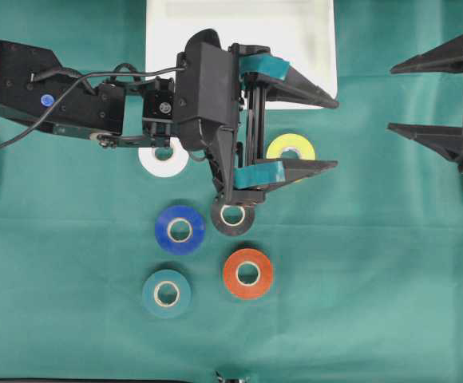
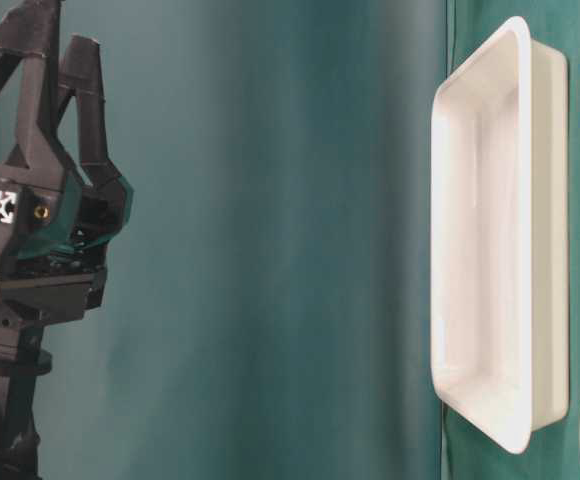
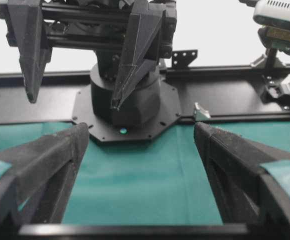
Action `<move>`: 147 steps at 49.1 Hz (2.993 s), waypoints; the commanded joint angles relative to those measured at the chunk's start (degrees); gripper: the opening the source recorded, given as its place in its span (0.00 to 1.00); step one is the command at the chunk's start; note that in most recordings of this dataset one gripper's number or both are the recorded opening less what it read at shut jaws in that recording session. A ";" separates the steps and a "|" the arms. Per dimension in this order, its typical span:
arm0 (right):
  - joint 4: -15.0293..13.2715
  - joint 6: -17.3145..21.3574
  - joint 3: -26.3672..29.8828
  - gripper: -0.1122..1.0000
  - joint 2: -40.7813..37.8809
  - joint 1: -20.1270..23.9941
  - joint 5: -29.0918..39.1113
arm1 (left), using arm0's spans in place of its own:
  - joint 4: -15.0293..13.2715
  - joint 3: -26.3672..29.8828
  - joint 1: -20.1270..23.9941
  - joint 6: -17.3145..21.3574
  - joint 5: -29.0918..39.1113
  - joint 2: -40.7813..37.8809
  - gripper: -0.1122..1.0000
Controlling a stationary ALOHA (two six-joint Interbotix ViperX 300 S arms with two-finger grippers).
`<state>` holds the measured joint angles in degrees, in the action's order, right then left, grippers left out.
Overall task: Pick up the tape from a random location and place it into the white case.
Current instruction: 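Move the open left gripper over the yellow tape roll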
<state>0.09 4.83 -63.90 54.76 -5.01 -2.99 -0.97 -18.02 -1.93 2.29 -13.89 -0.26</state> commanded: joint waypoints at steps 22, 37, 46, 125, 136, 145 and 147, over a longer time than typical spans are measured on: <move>0.00 0.09 0.97 0.93 -0.18 0.00 0.35 | 0.09 16.96 1.76 -2.55 34.98 -6.24 0.98; 0.00 0.18 0.88 0.93 -0.26 0.00 0.53 | 0.53 27.86 2.11 -1.76 56.25 -11.16 0.98; 0.00 0.18 0.88 0.93 -0.35 0.00 0.53 | 0.53 32.87 2.02 -0.79 63.37 -13.27 0.98; 0.00 0.18 0.79 0.93 -0.44 0.00 0.53 | 0.44 24.08 1.76 -3.16 52.56 -15.29 0.98; 0.00 0.18 0.70 0.93 -0.44 0.00 0.53 | 0.44 21.62 1.93 -3.34 49.92 -18.19 0.98; 0.00 0.18 0.70 0.93 -0.53 0.00 0.70 | 0.44 21.09 1.85 -3.60 49.04 -20.92 0.98; 0.00 0.18 0.70 0.93 -0.62 0.00 0.88 | 0.44 20.74 1.85 -3.60 48.60 -21.36 0.98</move>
<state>0.09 5.01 -63.98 54.58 -5.01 -2.11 -0.53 2.46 0.00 -1.23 35.68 -22.15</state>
